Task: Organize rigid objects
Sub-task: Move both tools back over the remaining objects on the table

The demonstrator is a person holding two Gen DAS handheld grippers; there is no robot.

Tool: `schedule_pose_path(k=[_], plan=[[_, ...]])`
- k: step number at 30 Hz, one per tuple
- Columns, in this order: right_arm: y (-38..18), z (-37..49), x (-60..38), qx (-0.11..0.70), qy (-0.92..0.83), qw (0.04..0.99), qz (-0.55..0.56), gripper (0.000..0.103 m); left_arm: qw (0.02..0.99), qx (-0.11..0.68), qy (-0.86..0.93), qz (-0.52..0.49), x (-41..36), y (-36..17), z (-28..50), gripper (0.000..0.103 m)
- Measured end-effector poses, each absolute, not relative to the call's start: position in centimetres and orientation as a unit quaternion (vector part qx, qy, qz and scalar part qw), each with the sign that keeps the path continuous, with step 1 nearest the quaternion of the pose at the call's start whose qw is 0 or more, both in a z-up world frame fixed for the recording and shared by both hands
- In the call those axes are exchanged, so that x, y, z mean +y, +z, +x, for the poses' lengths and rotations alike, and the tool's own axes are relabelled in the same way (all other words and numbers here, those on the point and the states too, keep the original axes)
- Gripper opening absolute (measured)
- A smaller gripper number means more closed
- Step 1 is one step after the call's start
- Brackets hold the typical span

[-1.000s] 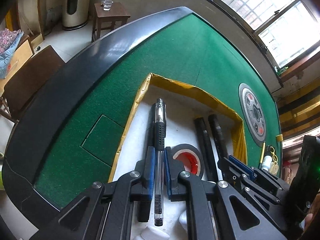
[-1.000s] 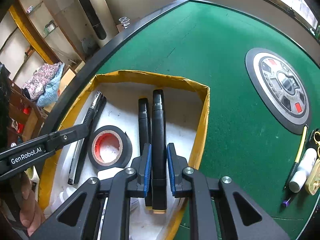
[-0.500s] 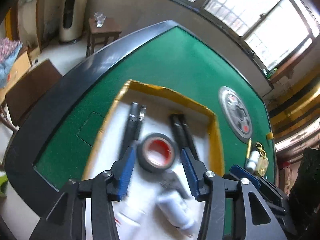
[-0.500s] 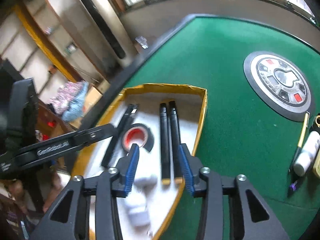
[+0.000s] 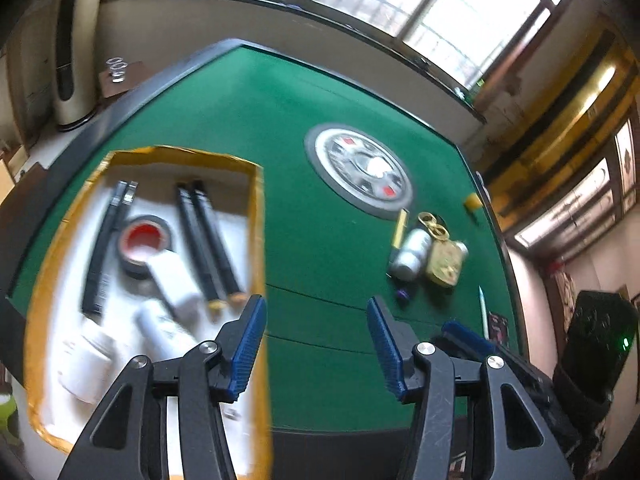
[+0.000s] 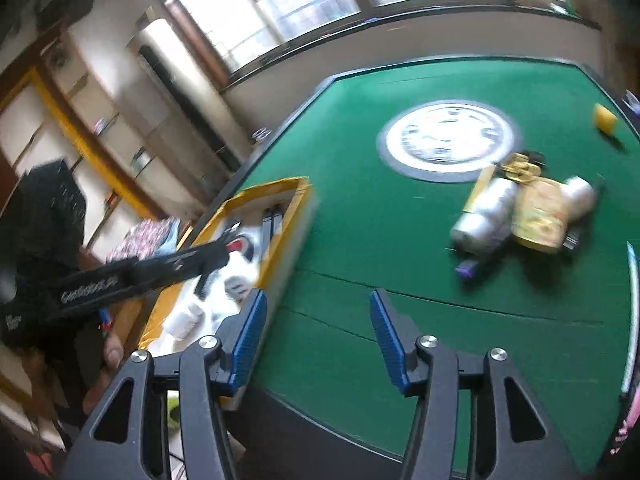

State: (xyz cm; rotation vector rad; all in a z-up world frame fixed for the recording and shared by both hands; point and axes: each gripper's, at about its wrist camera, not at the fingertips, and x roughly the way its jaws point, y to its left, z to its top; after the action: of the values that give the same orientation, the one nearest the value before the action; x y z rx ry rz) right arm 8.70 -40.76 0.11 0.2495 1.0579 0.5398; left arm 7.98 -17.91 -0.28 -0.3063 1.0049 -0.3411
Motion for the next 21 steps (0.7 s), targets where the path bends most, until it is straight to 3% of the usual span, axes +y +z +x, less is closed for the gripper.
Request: schedule_pose_path(k=[8, 21], plan=[[-1.6, 11.2, -46.3, 0.5, 0.17, 0.84, 0.128, 0.057, 0.842, 0.496, -0.18, -0.115, -22.7, -0.6, 8.1, 0.06], [-4.1, 17.2, -48.8, 0.53, 0.033, 0.838, 0.127, 0.057, 0.846, 0.498, -0.167, -0.091, -24.2, -2.0, 9.9, 0.06]])
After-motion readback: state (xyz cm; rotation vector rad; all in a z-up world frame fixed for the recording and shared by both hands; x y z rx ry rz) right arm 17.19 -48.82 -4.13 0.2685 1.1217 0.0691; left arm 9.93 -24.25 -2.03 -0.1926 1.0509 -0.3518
